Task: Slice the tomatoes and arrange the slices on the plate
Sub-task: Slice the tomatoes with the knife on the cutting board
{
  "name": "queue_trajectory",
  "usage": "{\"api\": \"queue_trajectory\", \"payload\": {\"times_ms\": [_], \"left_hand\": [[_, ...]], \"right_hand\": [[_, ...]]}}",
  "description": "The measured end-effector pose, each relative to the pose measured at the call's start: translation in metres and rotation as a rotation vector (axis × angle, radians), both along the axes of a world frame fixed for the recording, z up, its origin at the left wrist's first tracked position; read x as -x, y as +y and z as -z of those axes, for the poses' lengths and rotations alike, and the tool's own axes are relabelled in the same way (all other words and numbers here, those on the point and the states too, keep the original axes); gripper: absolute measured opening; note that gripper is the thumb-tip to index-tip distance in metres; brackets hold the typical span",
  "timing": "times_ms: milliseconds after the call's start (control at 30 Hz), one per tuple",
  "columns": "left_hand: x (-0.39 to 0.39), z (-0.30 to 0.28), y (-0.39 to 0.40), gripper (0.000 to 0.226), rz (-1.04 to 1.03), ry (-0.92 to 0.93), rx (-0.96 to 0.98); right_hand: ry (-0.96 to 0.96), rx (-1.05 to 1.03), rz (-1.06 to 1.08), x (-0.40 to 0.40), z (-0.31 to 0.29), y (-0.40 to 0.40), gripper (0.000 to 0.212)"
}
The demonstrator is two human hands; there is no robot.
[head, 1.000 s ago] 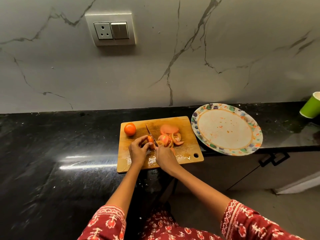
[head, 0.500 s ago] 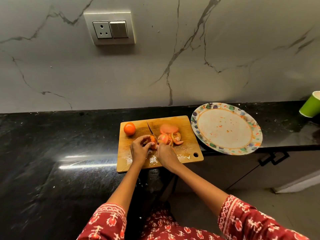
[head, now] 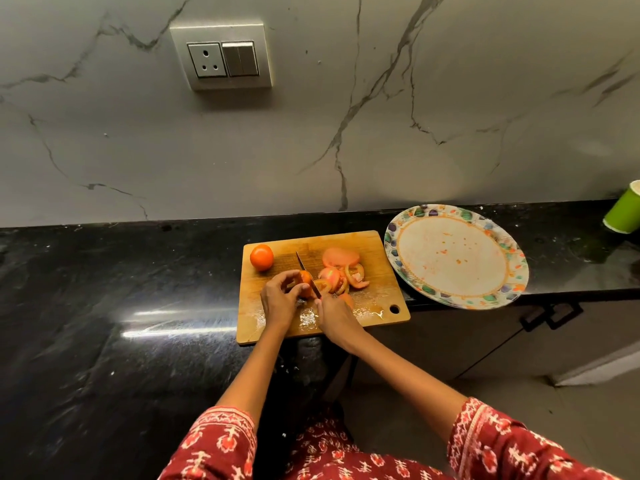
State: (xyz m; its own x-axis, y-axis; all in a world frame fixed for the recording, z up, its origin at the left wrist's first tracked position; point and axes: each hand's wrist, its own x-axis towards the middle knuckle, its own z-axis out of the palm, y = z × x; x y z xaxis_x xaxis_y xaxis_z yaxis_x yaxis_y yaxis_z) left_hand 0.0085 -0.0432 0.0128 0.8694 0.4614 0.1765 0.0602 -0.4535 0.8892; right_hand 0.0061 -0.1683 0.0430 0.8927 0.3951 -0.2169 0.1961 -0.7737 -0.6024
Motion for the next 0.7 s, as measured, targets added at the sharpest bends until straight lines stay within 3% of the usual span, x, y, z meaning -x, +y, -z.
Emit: {"api": "queue_trajectory", "payload": {"times_ms": [100,267,433,700], "left_hand": [[0.001,0.002,0.001,0.030,0.018,-0.006,0.030],[0.003,0.000,-0.012,0.028,0.043,-0.037,-0.085],[0.002,0.006,-0.003,0.047,0.026,-0.023,-0.010],[0.006,0.015,0.001,0.050,0.079,-0.003,-0.023]], "right_hand": [[0.036,-0.008,0.027,0.007,0.006,-0.003,0.033],[0.039,-0.004,0.045,-0.008,0.005,0.004,0.034],[0.037,-0.018,0.035,-0.004,0.008,0.007,0.033],[-0.002,0.049,0.039,-0.003,0.004,0.016,0.033]]}}
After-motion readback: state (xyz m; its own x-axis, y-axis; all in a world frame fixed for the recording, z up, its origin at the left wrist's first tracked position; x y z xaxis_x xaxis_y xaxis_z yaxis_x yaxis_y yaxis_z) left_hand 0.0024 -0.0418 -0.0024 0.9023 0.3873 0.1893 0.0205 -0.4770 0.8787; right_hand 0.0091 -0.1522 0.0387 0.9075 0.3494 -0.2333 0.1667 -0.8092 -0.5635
